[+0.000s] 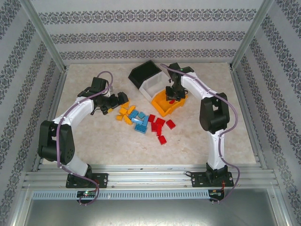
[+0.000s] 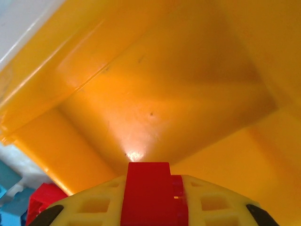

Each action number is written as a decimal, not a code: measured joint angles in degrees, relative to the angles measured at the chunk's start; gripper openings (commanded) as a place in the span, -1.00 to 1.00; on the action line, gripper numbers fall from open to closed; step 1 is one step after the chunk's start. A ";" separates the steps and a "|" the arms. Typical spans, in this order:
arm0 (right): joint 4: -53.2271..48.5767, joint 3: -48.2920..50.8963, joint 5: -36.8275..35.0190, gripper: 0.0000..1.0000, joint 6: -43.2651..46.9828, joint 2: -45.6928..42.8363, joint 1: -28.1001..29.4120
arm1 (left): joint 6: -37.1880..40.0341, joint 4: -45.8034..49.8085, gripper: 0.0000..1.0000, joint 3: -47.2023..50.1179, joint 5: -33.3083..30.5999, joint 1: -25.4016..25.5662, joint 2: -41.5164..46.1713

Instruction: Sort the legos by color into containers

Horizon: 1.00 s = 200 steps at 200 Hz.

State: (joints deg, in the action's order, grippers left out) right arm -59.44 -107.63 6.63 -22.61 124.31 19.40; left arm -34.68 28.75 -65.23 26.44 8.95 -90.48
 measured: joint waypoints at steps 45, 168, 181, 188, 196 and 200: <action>0.15 -2.19 -0.44 -0.56 0.00 3.80 0.00 | 0.83 0.87 1.00 0.00 0.20 0.00 0.00; 0.96 -2.91 -1.53 -0.09 -0.79 6.80 0.00 | 1.66 1.31 1.00 0.00 1.57 0.00 0.00; 0.92 -2.91 -1.60 -0.06 -0.83 6.80 0.00 | 1.66 1.31 1.00 0.00 1.73 0.00 0.00; 0.90 -2.93 -1.60 -0.05 -0.81 6.80 0.00 | 1.66 1.31 1.00 0.00 1.86 0.00 -0.02; 0.87 -3.02 -1.60 -0.03 -0.79 6.80 0.00 | 1.66 1.31 1.00 0.00 1.90 0.00 -0.04; 0.92 -3.04 -1.60 -0.02 -0.83 6.80 0.00 | 1.66 1.31 1.00 0.00 1.95 0.00 -0.07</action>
State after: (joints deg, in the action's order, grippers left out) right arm -58.52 -110.67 5.04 -23.44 131.11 19.40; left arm -33.01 30.06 -65.23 28.38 8.95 -90.54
